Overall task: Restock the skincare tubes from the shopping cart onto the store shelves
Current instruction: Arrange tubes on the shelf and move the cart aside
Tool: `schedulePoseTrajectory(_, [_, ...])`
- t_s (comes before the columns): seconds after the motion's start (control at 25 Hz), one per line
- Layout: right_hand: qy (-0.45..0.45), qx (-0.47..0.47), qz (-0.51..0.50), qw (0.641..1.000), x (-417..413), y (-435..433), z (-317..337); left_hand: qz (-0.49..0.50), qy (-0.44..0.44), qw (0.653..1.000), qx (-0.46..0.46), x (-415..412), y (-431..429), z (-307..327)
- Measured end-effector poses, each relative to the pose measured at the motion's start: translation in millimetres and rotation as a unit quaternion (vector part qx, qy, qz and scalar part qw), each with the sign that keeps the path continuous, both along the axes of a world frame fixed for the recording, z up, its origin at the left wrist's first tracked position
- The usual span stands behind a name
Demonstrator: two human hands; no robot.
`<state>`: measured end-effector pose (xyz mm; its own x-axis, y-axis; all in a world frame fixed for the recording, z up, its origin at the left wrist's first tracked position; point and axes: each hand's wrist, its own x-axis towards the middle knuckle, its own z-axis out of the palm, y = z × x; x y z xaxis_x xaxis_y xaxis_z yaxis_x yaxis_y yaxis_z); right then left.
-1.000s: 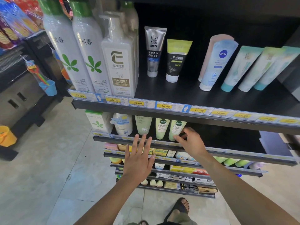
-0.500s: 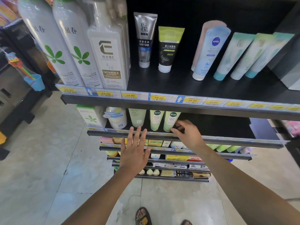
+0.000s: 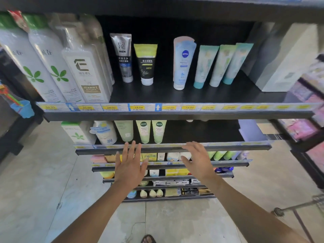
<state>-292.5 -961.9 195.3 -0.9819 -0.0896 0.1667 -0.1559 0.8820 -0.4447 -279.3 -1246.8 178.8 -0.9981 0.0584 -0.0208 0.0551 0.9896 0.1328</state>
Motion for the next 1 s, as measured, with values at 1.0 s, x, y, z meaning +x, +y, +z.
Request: schedulePoseTrajectory(1.0, [0.139, 0.081, -0.374, 0.913, 394.8, 384.3, 145.1, -0.462, 0.182, 0.867, 0.054, 223.8, 479.7, 127.9])
